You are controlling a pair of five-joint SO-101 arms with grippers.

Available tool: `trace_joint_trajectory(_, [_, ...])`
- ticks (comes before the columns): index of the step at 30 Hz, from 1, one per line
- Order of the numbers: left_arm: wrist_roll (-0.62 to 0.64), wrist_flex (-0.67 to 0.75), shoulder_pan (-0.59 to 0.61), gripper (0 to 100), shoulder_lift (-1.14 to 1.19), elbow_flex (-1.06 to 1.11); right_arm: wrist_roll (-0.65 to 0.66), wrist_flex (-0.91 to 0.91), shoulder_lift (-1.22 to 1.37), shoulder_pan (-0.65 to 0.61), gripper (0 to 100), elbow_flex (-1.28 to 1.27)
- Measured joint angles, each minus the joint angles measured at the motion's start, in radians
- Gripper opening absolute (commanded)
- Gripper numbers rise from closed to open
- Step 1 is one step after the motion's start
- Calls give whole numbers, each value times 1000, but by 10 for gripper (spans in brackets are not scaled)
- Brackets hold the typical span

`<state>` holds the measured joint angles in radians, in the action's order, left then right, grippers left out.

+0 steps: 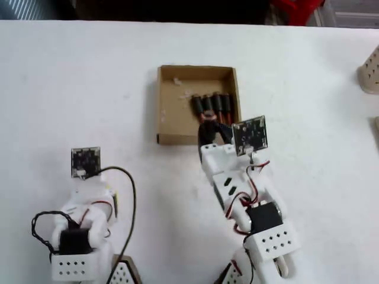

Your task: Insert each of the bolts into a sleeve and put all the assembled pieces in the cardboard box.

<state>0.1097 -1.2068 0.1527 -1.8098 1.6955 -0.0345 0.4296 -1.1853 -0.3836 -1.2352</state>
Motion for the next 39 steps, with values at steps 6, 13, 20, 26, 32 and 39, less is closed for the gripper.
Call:
trace_joint_trajectory(6, [0,-69,0,68,0,0,9,150,238,-2,17,252])
trace_joint_trajectory(13, [0,-72,0,68,0,0,15,345,597,5,17,598])
trace_joint_trajectory(20, [0,-72,0,68,0,0,63,542,964,63,17,993])
trace_joint_trajectory(26, [0,-72,0,68,0,0,121,718,1286,109,18,1344])
trace_joint_trajectory(32, [0,-72,0,68,0,0,129,755,1590,138,18,1653])
trace_joint_trajectory(39, [0,-72,0,68,0,0,255,801,1921,137,18,1906])
